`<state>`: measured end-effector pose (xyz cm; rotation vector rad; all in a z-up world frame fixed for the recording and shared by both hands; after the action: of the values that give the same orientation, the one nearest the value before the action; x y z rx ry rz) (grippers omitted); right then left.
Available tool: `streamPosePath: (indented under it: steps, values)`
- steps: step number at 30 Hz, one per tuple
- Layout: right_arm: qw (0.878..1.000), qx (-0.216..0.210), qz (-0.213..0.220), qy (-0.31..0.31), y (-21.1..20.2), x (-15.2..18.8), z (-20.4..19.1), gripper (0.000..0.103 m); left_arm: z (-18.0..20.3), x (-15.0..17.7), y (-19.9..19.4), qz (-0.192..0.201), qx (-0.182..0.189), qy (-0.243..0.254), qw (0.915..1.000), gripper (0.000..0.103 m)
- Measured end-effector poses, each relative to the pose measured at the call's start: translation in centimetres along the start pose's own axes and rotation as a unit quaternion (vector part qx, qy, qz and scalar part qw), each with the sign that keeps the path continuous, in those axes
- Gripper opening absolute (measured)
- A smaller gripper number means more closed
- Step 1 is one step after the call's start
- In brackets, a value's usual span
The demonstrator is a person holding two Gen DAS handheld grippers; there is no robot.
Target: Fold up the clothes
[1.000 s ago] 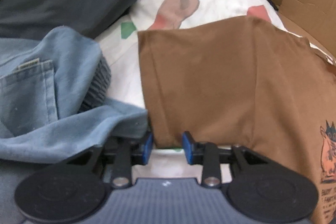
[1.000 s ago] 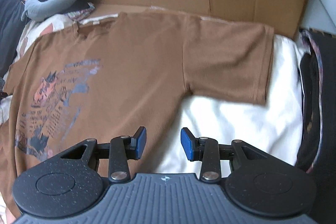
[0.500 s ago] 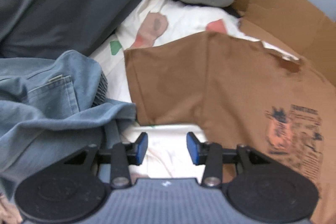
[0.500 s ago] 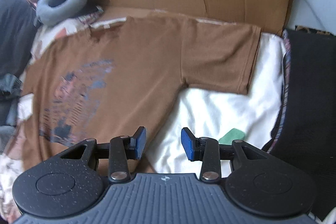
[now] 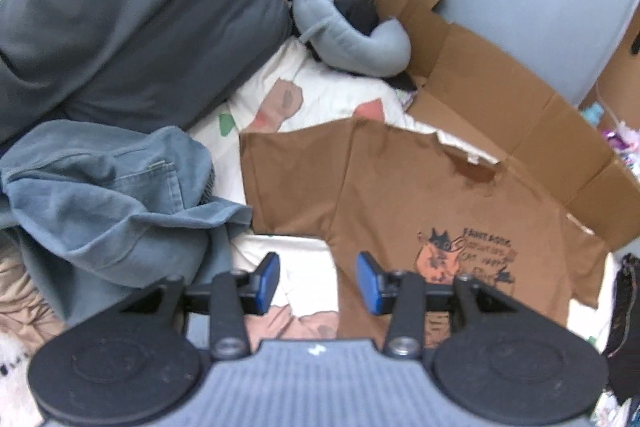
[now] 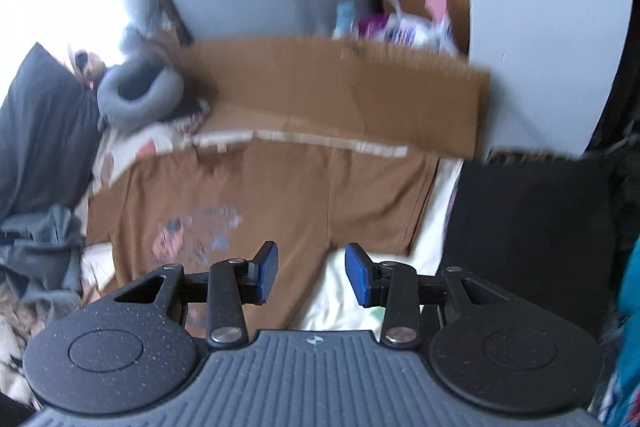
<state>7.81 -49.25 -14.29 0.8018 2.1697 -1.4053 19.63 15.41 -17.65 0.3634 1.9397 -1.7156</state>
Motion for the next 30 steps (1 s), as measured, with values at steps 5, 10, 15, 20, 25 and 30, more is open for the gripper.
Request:
streamPosePath:
  steps: [5,10,15,20,25,30]
  values:
    - [0.999,-0.044,0.005,0.024,-4.6,-5.4,0.0,0.045,-0.2,-0.2,-3.4,0.012,0.019,-0.029,0.9993,0.045]
    - [0.999,-0.034,-0.018,0.000,-9.2,-9.6,-0.5,0.045,0.2,0.0,-5.8,0.002,0.019,-0.028,0.9994,0.045]
    - [0.999,-0.014,-0.007,-0.028,-15.3,-11.9,-1.5,0.049,0.0,1.0,-8.9,0.005,0.025,-0.016,0.9995,0.047]
    - [0.999,-0.011,0.001,-0.048,-18.3,-10.8,-1.4,0.050,-1.2,2.3,-10.6,0.006,0.039,-0.040,0.9984,0.049]
    - [0.999,-0.024,-0.005,-0.040,-16.9,-6.5,-0.1,0.050,-2.1,3.8,-11.0,0.001,0.026,-0.044,0.9987,0.049]
    - [0.998,-0.034,-0.034,-0.038,-13.2,-1.9,1.1,0.050,-2.2,4.9,-11.3,0.002,0.015,-0.040,0.9991,0.049]
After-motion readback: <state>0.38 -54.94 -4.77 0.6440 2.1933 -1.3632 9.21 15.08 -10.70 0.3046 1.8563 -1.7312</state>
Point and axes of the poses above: each gripper's, at about its wrist camera, not at the fingertips, and y roughly the way its jaws point, z to its right, x to its underside, the point moved 3 cm from there along y, roughly the way its jaws point, and after that the axes turned 11 degrees about -x, right-handed, at the moved point
